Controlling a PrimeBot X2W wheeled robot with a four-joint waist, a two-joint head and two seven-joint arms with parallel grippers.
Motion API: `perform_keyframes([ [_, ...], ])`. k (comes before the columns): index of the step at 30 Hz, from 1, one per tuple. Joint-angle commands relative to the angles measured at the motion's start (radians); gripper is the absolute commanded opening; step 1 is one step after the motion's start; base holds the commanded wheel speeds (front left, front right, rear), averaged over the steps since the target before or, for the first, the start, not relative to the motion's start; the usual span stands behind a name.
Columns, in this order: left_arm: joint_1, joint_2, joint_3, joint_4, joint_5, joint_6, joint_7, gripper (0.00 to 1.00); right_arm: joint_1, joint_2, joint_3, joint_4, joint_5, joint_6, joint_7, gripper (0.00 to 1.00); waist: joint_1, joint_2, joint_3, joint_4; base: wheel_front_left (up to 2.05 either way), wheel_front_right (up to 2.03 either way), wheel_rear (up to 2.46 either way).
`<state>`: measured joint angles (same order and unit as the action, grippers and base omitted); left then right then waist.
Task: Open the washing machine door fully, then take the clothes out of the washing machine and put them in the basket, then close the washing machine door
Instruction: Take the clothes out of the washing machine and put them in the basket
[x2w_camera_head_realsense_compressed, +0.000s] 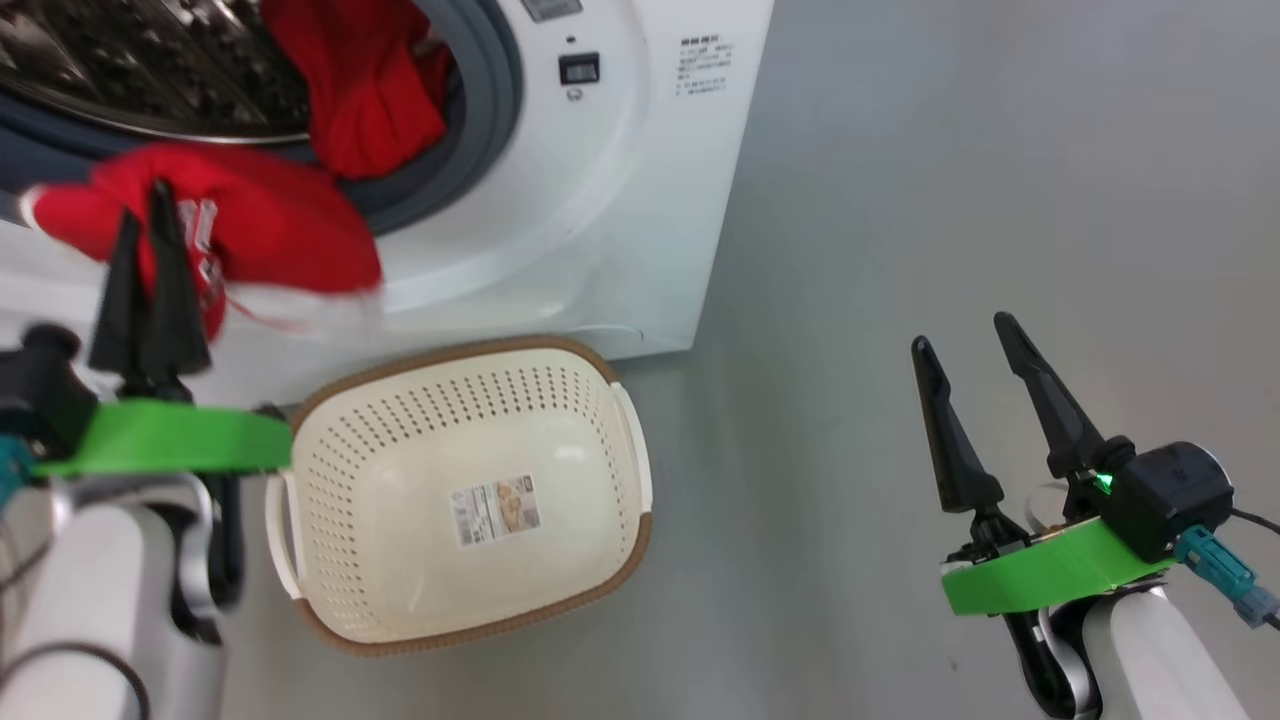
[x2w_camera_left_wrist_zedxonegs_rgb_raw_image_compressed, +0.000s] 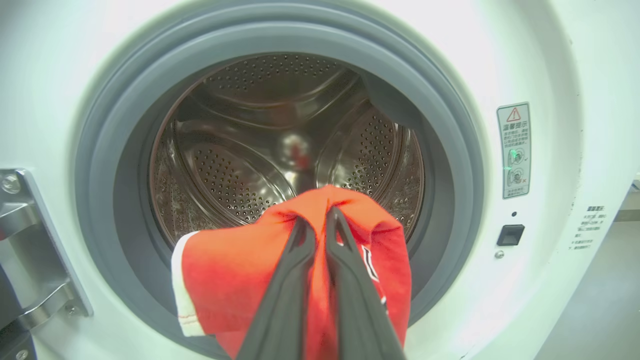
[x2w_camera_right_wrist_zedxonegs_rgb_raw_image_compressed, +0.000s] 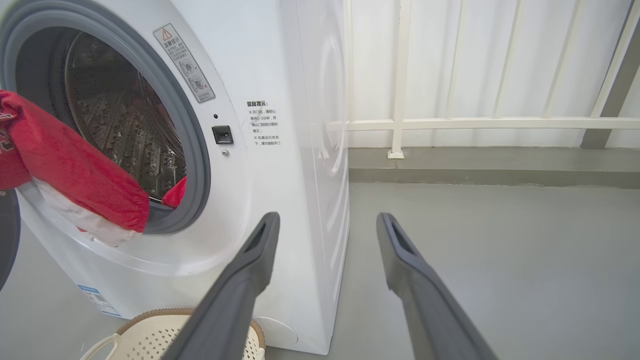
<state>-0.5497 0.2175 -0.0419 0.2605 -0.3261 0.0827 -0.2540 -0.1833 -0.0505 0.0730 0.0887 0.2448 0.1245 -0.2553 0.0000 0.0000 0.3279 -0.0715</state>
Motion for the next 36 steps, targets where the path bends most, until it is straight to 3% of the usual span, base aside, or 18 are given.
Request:
perform_keyframes([
  [1, 0.023, 0.026, 0.035, -0.041, 0.001, 0.004, -0.008, 0.00, 0.018, 0.000, 0.015, -0.021, 0.003, 0.006, -0.006, 1.00, 0.0000, 0.0000, -0.037, 0.018, 0.00, 0.00, 0.00],
  [13, 0.224, -0.024, -0.018, -0.176, 0.002, 0.017, 0.008, 0.00, 0.058, 0.000, 0.020, -0.008, 0.015, 0.006, -0.006, 1.00, 0.0000, 0.0000, -0.128, 0.038, 0.00, 0.00, 0.00],
  [19, 0.273, -0.050, -0.044, -0.177, -0.013, 0.015, 0.017, 0.00, 0.063, 0.000, 0.028, -0.005, 0.017, 0.006, -0.006, 1.00, 0.0000, 0.0000, -0.141, 0.034, 0.00, 0.00, 0.00],
  [25, 0.265, -0.084, -0.062, -0.081, -0.059, -0.018, 0.014, 0.00, 0.060, 0.000, 0.034, -0.011, 0.013, 0.006, -0.006, 1.00, 0.0000, 0.0000, -0.120, 0.026, 0.00, 0.00, 0.00],
  [36, 0.146, -0.117, -0.064, 0.226, -0.149, -0.094, 0.022, 0.00, 0.036, 0.000, 0.037, -0.011, 0.015, 0.006, -0.006, 1.00, 0.0000, 0.0000, -0.063, 0.002, 0.00, 0.00, 0.00],
])
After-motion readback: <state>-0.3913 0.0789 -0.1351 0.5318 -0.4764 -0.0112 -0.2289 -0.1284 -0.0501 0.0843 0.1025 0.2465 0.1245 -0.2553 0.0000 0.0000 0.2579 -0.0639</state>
